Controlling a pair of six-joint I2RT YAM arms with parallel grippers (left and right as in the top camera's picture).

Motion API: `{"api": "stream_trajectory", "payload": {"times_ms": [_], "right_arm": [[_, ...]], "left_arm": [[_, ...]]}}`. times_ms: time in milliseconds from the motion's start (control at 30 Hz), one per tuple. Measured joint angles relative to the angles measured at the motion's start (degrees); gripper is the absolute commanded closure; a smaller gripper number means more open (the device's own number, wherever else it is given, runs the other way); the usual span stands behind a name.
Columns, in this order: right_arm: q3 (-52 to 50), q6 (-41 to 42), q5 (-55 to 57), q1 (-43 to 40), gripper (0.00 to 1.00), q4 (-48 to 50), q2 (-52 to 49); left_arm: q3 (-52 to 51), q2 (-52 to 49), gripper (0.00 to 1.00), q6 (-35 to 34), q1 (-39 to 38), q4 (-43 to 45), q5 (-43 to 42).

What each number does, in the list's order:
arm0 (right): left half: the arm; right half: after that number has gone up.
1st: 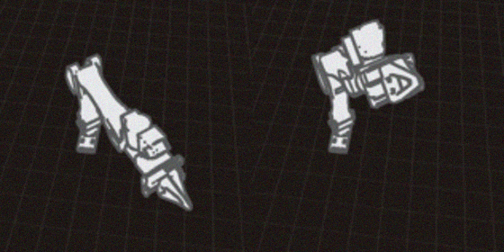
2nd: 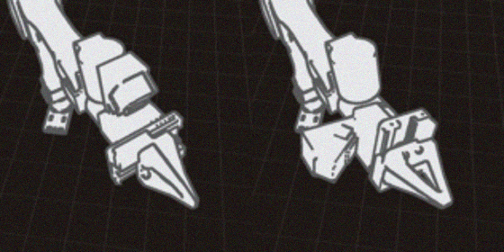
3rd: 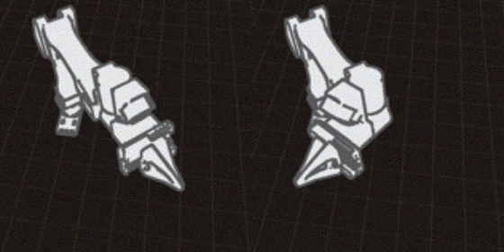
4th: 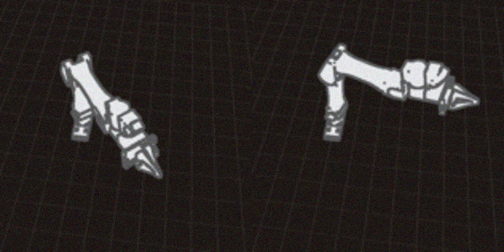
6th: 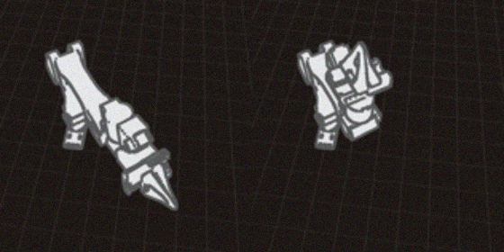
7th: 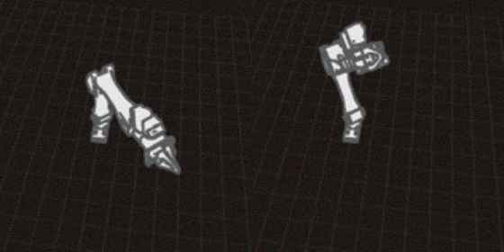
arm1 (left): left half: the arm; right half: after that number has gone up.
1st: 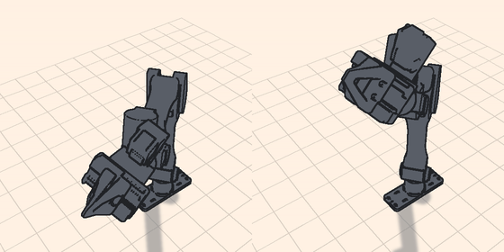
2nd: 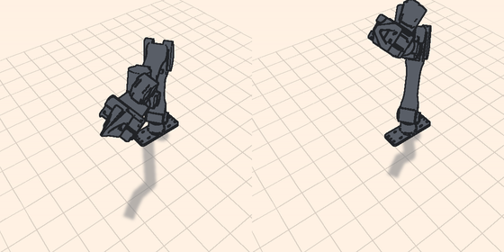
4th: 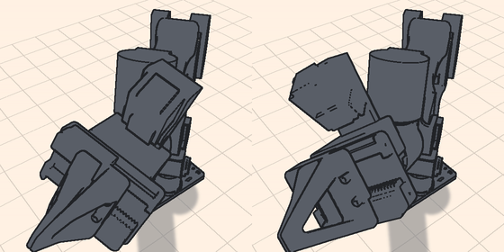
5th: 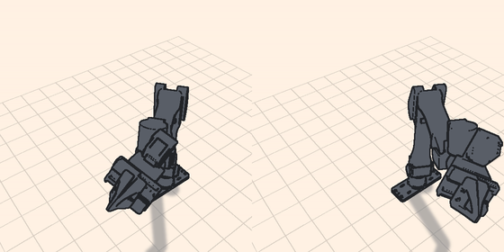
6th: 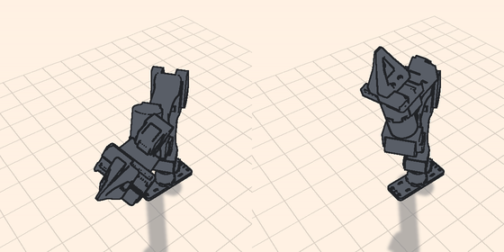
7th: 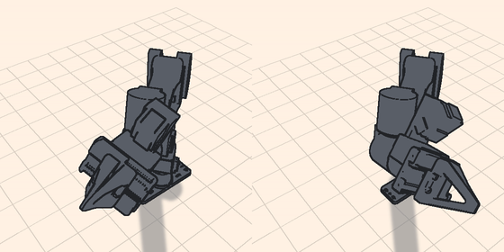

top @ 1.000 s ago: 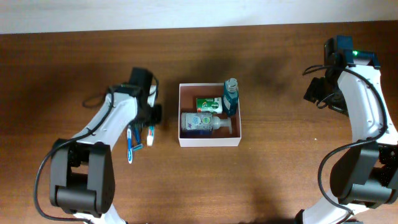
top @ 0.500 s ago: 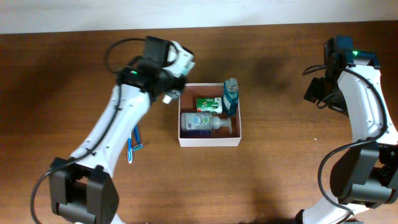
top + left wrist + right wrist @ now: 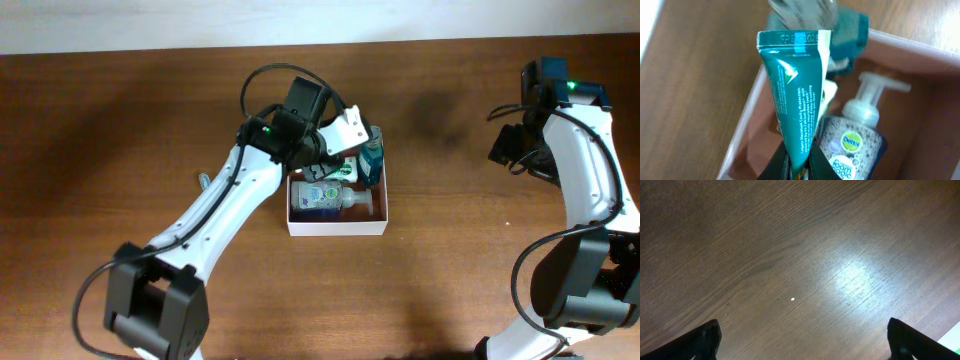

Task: Pack container
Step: 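Carry the toothpaste tube over the pink box and lower it inside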

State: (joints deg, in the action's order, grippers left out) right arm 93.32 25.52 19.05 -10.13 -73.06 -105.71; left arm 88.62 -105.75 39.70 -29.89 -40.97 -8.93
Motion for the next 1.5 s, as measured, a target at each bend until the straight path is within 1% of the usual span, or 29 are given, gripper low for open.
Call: {"api": "stream_trajectory", "payload": {"times_ms": [167, 367, 600, 967, 1233, 1400, 1500], "right_arm": [[0.0, 0.02, 0.02, 0.0, 0.01, 0.0, 0.0], [0.0, -0.02, 0.02, 0.0, 0.01, 0.0, 0.0], [0.0, 0.0, 0.02, 0.0, 0.01, 0.0, 0.0], [0.0, 0.0, 0.02, 0.0, 0.01, 0.0, 0.0], [0.0, 0.0, 0.02, 0.0, 0.01, 0.0, 0.0], [0.0, 0.0, 0.02, 0.0, 0.01, 0.0, 0.0], [0.0, 0.02, 0.02, 0.0, 0.01, 0.0, 0.0]], "left_arm": [[0.0, -3.06, 1.0, 6.19, 0.0, -1.68, -0.55], [0.0, -4.52, 1.0, 8.68, 0.0, -1.53, -0.76], [0.0, -7.43, 1.0, 9.14, 0.0, -1.14, -0.76], [0.0, -7.87, 1.0, 9.99, 0.0, 1.9, -0.76], [0.0, -11.3, 1.0, 10.51, 0.0, 3.93, -0.74], [0.0, -11.43, 0.99, 10.71, 0.2, 4.37, -0.74], [0.0, -11.43, 0.95, 10.71, 0.39, 4.39, -0.76]]}}
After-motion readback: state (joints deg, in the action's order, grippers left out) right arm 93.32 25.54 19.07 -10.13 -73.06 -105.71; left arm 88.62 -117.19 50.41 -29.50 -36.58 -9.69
